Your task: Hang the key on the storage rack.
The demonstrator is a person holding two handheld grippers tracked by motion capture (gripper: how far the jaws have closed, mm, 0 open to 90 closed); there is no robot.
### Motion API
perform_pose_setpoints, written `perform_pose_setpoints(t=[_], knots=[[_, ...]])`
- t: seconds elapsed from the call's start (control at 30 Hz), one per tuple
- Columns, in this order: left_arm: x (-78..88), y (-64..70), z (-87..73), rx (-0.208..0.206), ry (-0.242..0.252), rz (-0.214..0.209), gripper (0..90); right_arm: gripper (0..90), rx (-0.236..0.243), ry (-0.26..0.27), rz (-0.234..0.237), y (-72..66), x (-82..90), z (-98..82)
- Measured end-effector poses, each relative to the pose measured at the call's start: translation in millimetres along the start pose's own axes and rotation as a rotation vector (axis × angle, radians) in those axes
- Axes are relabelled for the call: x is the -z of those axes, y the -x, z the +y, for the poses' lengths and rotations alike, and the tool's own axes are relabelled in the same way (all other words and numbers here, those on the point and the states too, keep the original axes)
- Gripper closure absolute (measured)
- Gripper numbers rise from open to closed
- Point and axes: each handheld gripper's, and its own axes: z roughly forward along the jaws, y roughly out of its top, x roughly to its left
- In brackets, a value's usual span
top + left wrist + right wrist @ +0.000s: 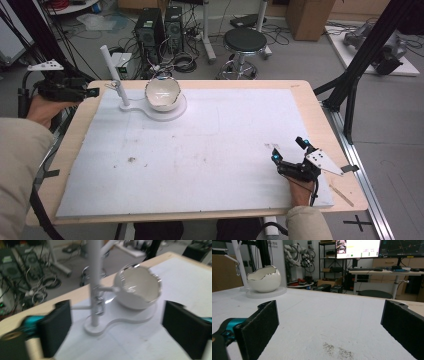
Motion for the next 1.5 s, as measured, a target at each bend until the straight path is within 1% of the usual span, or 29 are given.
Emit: perform_pose_setpoints(t=[0.03,0.07,0.17,0.2,0.33,0.4,0.43,0.5,0.53,0.67,0.8,0.83,0.87,0.9,0.93,1.0,1.1,1.13,1.27,1.37,1.4,1.47,1.5], knots=[[4.2,6.3,-0.4,-0.005,0.011,-0.016,3.9,0.5,0.0,0.002,-0.001,-0.1,0.0,-0.1],[9.2,15.2,-1.5,-0.015,0.035,-0.027,2.2,0.5,0.002,0.002,-0.001,0.0,0.0,-0.1],[22.9,41.3,-8.0,-0.076,0.096,-0.04,1.7,0.5,0.0,0.001,-0.001,0.0,0.0,-0.1],[26.0,49.7,-11.0,-0.087,0.115,-0.042,1.7,0.5,0.002,0.004,-0.004,0.3,0.1,-0.1],[32.1,80.0,-25.3,-0.137,0.174,-0.048,1.7,0.5,0.0,0.0,0.002,0.4,-0.2,-0.1],[29.9,92.3,-34.3,-0.154,0.186,-0.055,1.7,0.5,0.002,-0.001,0.002,0.5,-0.5,0.0],[27.5,97.6,-39.5,-0.159,0.194,-0.062,1.7,0.5,0.006,-0.003,0.001,0.5,-0.7,0.1],[21.9,105.7,-49.3,-0.154,0.199,-0.071,1.7,0.5,0.011,-0.008,0.002,0.5,-1.1,0.2],[19.1,108.8,-54.6,-0.144,0.206,-0.076,1.7,0.5,0.012,-0.009,0.002,0.5,-1.1,0.2],[11.2,122.2,-77.9,-0.128,0.241,-0.062,1.7,0.5,-0.002,-0.01,0.007,0.5,-1.1,0.3],[5.6,137.6,-104.9,-0.133,0.283,-0.042,1.7,0.5,0.007,-0.006,0.007,0.5,-0.9,0.2],[4.4,140.8,-111.3,-0.133,0.29,-0.038,1.7,0.5,0.005,-0.007,0.009,0.6,-0.9,0.2],[2.9,143.4,-116.9,-0.13,0.285,-0.038,1.7,0.5,-0.002,-0.01,0.006,0.4,-0.7,0.3],[1.8,146.0,-122.8,-0.126,0.293,-0.037,1.7,0.5,0.003,-0.005,0.006,0.9,-0.9,0.2],[1.2,148.3,-128.8,-0.122,0.307,-0.033,1.7,0.5,-0.003,-0.009,0.007,0.5,-0.9,0.3],[0.5,151.4,-139.8,-0.114,0.324,-0.017,1.7,0.5,0.002,-0.008,0.009,0.5,-1.0,0.3],[-0.8,154.4,-154.0,-0.089,0.332,-0.011,1.7,0.5,0.009,-0.008,0.008,0.6,-1.1,0.2],[-0.6,154.9,-157.6,-0.09,0.333,-0.013,1.7,0.5,0.011,-0.007,0.008,0.6,-1.1,0.2],[-1.2,157.8,-166.6,-0.091,0.33,-0.01,1.7,0.5,0.014,-0.006,0.004,0.6,-1.2,0.2],[-2.8,157.8,-172.3,-0.091,0.316,-0.005,1.7,0.5,0.017,-0.004,0.003,0.3,-0.9,0.1],[-2.1,158.0,-172.6,-0.086,0.327,0.003,1.7,0.5,0.01,-0.006,0.004,-0.2,-0.5,0.0],[-0.9,157.5,-173.9,-0.082,0.342,0.005,1.7,0.5,0.01,-0.005,0.003,-0.4,-0.4,0.0],[-0.2,158.2,-174.9,-0.08,0.359,0.009,1.7,0.5,0.014,-0.002,0.003,-0.1,-0.5,-0.1]])
